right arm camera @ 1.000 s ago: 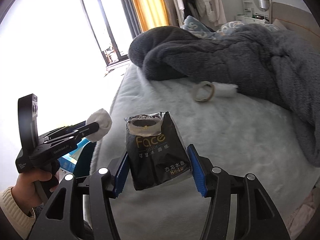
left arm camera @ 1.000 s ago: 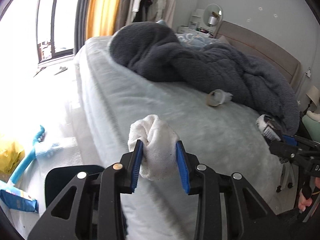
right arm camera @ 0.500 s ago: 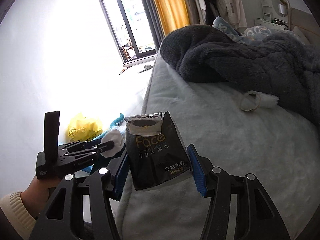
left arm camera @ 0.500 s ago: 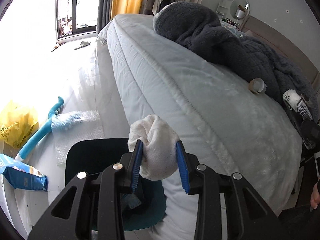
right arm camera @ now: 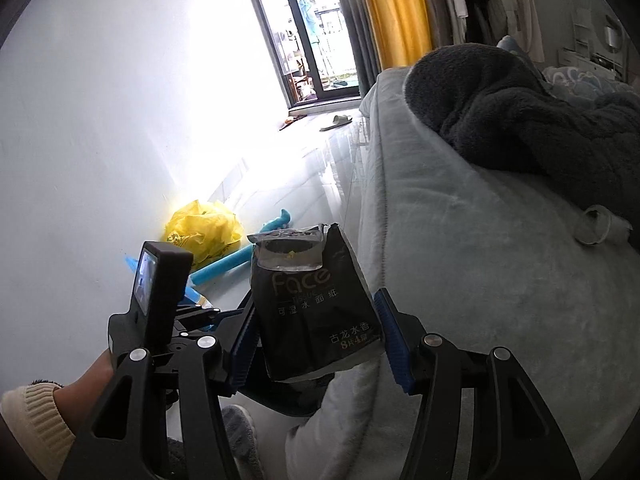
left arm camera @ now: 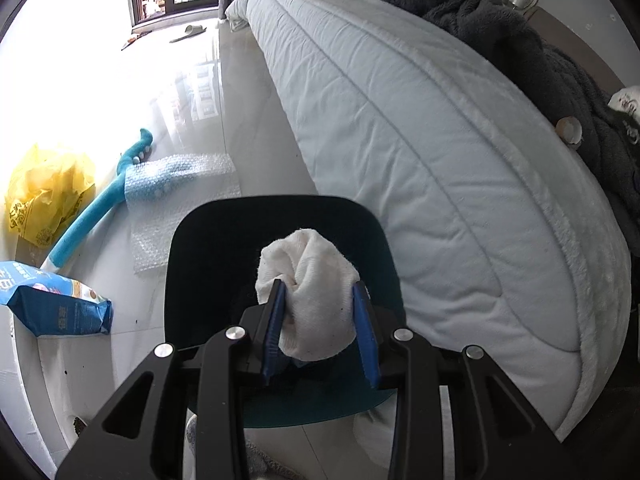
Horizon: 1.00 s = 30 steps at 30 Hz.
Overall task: Collect trash
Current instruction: 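Carry the tissue wad and Face tissue pack over the teal bin, then open the left tool over the bin while the right tool opens too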
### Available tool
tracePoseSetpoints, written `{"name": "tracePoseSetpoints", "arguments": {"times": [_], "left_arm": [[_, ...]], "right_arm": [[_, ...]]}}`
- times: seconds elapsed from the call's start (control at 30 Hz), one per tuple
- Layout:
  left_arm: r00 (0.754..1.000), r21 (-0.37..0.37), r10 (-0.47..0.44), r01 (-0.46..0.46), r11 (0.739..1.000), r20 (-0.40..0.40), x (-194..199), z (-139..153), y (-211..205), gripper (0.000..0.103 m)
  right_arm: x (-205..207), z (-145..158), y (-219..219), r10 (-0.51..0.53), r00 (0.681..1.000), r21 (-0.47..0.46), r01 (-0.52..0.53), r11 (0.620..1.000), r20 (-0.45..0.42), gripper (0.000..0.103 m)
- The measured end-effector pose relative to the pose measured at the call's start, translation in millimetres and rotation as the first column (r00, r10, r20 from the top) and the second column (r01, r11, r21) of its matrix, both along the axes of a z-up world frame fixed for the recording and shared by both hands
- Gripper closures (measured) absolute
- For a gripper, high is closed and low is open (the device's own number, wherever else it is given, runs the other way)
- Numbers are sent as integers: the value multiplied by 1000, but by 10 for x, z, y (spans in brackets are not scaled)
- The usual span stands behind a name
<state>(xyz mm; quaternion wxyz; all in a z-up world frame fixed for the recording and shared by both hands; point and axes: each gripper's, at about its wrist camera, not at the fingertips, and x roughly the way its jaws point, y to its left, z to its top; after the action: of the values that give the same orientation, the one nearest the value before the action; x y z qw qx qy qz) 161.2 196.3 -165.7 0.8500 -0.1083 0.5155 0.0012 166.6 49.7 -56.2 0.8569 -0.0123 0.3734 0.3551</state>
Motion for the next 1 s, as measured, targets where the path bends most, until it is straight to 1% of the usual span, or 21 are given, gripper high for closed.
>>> {"name": "tracePoseSetpoints", "arguments": {"times": [0.13,0.23,0.3,0.4,0.5,0.53,0.6,0.63,0.7,0.73,0.8,0.83,0.87,0.93,1.0], "left_arm": [[997,-43,20,-23,999,-77,-62,-228,147,67],[988,-78,41,-53,996,-146,-112,-403,259,66],[984,-85,47,-63,994,-174,-141,-476,310,66],[978,-97,52,-73,993,-200,-197,-540,381,61],[980,-111,67,-89,990,-189,-256,-519,476,53],[981,-108,72,-93,990,-183,-282,-500,511,49],[983,-104,83,-101,989,-166,-320,-452,568,43],[983,-99,88,-104,990,-161,-329,-427,589,42],[985,-61,98,-108,992,-145,-349,-378,628,36],[986,-41,97,-104,994,-132,-354,-348,639,36],[990,-12,99,-101,995,-104,-367,-287,675,31],[991,-2,103,-104,995,-88,-381,-252,695,30],[992,3,108,-108,994,-70,-393,-216,727,30],[992,13,120,-119,993,-42,-430,-153,782,26],[992,17,123,-123,992,-13,-475,-82,833,25]], "right_arm": [[10,-85,179,16,1000,-16,-17,1000,-19,46],[29,-158,305,29,999,-30,-30,999,-34,46],[42,-196,386,39,998,-38,-41,998,-42,46],[53,-266,518,53,997,-57,-56,997,-53,46],[81,-359,637,60,995,-71,-65,995,-73,46],[88,-387,681,63,995,-76,-69,995,-78,46],[87,-449,745,66,994,-87,-74,993,-87,46],[99,-487,787,68,993,-96,-78,992,-95,46],[106,-552,853,69,992,-109,-81,991,-108,46],[118,-593,892,70,991,-119,-84,989,-116,46],[146,-666,965,71,989,-134,-89,987,-128,46],[144,-704,1000,73,988,-142,-93,986,-134,46],[143,-738,1032,75,987,-149,-96,984,-139,46],[144,-808,1090,77,986,-163,-101,981,-150,46],[154,-886,1136,76,983,-170,-104,980,-165,46]]}}
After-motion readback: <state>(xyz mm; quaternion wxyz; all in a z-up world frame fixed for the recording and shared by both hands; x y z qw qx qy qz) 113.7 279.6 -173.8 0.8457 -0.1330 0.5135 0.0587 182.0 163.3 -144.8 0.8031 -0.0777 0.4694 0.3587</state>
